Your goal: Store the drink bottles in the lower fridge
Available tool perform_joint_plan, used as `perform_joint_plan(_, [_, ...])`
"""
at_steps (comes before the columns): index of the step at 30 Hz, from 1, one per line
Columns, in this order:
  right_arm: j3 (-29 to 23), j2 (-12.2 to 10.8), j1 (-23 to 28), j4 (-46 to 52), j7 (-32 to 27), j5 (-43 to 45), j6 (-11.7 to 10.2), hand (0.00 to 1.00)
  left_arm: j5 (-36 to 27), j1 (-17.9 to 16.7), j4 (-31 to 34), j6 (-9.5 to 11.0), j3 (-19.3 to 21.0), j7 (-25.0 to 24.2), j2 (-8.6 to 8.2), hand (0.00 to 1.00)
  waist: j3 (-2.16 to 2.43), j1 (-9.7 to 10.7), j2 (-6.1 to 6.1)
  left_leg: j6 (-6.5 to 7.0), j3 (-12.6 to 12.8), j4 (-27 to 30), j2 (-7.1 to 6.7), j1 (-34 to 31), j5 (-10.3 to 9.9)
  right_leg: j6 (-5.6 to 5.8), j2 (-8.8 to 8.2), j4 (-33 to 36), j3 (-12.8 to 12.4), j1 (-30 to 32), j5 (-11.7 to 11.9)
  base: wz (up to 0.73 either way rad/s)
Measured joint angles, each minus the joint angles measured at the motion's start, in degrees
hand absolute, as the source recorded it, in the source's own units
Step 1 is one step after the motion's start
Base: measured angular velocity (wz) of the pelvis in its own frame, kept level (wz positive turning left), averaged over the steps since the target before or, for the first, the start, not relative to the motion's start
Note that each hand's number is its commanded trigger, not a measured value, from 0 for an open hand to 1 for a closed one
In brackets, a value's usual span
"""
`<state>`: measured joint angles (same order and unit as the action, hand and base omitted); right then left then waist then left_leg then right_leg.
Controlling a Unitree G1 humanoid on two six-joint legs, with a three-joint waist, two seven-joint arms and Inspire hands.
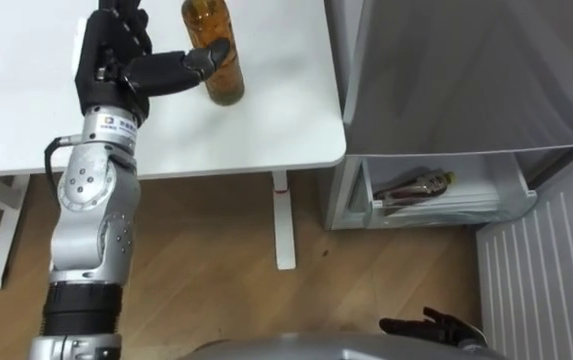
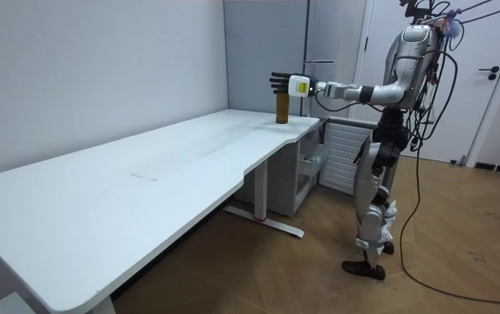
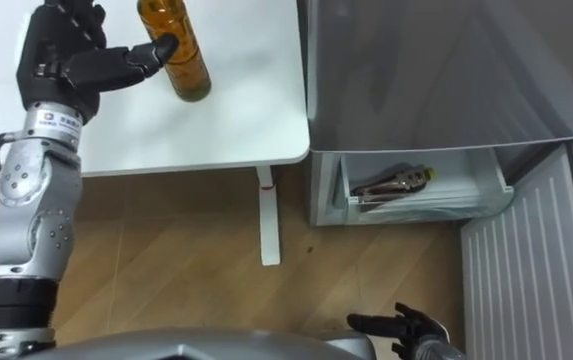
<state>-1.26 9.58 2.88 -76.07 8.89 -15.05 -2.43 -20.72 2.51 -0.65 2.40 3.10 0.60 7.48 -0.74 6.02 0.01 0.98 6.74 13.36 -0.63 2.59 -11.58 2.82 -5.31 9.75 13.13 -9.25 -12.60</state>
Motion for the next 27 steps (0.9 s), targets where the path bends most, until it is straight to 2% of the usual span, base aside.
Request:
perform_joint_plan(6, [0.0, 0.0, -0.1, 0.0, 0.1, 0.0, 0.0, 0.00, -0.2, 1.2, -2.8, 0.0, 0.0, 0.0, 0.04, 0.00, -0.06, 0.1, -0.01, 0.01, 0.6, -0.2, 0.06, 0.2, 0.0, -0.03, 0.03, 0.0, -0.9, 0.2, 0.0, -0.06])
perform_joint_plan(11, [-0.1, 0.0, -0.2, 0.0, 0.0, 0.0, 0.0, 0.00, -4.4, 2.9, -5.2, -0.1, 0.0, -0.2, 0.05, 0.00, -0.16, 0.3, 0.32, 0.01, 0.7, -0.2, 0.11, 0.3, 0.0, -0.07, 0.05, 0.0, -0.6, 0.1, 0.1, 0.00])
perform_joint_plan(18, [-0.9, 0.2, -0.7, -0.2, 0.0, 0.2, 0.1, 0.00, -6.3, 3.2, -7.0, -0.3, 0.0, -0.7, 0.17, 0.00, -0.32, 1.8, 0.83, 0.00, 0.8, -0.2, 0.12, 0.5, 0.0, -0.07, 0.05, 0.0, -0.6, 0.0, 0.1, 0.00])
perform_joint_plan(20, [-1.3, 0.2, -0.7, -0.3, -0.1, 0.3, 0.5, 0.00, -6.6, 5.1, -11.5, -0.5, 0.0, -1.2, 0.26, 0.00, -0.42, 1.9, 0.91, 0.00, 0.9, -0.2, 0.13, 1.0, 0.0, -0.07, 0.05, 0.0, -0.7, -0.4, 0.1, 0.00])
perform_joint_plan(23, [-2.3, 0.1, -0.8, -0.2, -0.1, 0.9, 0.8, 0.00, -6.6, 6.2, -15.2, -0.9, 0.0, -1.4, 0.27, 0.00, -0.37, 2.1, 1.02, 0.00, 1.0, -0.5, 0.14, 1.1, 0.0, -0.08, 0.07, 0.0, -0.7, -0.7, 0.1, 0.00])
perform_joint_plan(27, [-2.4, 0.2, -0.9, 0.0, -0.6, 1.6, 1.3, 0.00, -7.2, 6.4, -17.0, -1.5, 0.0, -1.3, 0.57, 0.00, -0.32, 2.3, 1.08, 0.00, 1.0, -0.5, 0.13, 1.1, 0.0, -0.09, 0.07, 0.0, -0.7, -0.7, 0.1, 0.00])
